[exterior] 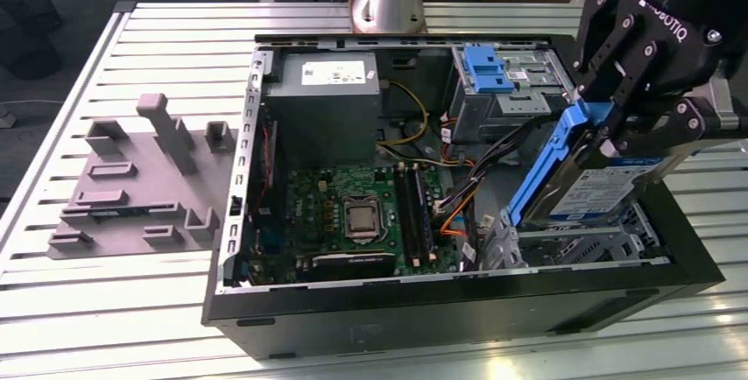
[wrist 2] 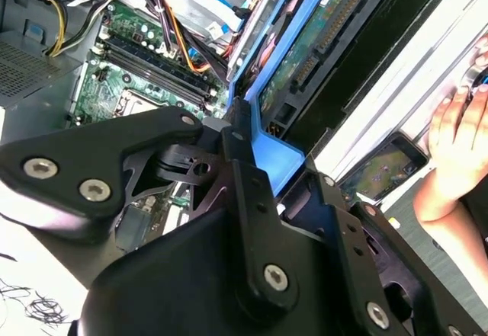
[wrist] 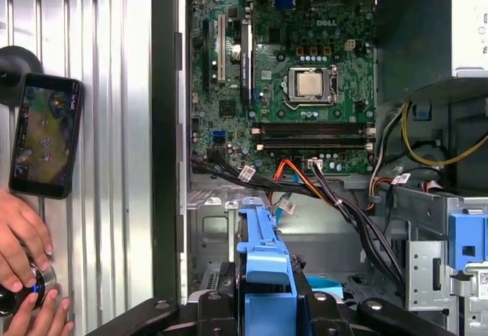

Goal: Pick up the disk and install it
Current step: 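Insert the disk into the insertion slot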

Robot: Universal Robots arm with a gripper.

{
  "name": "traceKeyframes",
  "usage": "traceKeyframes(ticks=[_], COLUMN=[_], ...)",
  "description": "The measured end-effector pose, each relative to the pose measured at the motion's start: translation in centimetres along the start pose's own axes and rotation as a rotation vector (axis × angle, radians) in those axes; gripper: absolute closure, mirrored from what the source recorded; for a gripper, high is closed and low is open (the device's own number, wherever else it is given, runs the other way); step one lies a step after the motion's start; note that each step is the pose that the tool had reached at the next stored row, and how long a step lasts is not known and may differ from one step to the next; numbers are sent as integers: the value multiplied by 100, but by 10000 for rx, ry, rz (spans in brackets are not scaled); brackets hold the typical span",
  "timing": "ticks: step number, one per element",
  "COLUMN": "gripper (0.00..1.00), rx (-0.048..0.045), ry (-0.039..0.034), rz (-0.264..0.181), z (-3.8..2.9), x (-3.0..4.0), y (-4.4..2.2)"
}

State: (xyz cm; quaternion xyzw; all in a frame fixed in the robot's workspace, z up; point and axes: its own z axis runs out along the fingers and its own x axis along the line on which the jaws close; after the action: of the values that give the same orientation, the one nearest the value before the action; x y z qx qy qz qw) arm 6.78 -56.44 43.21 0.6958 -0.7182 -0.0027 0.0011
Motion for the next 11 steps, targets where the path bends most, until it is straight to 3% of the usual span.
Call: traceKeyframes(ticks=[11], gripper=[64], rx=[0], ry=[0], rz=[-1], z=[11], x=[0], y=[0])
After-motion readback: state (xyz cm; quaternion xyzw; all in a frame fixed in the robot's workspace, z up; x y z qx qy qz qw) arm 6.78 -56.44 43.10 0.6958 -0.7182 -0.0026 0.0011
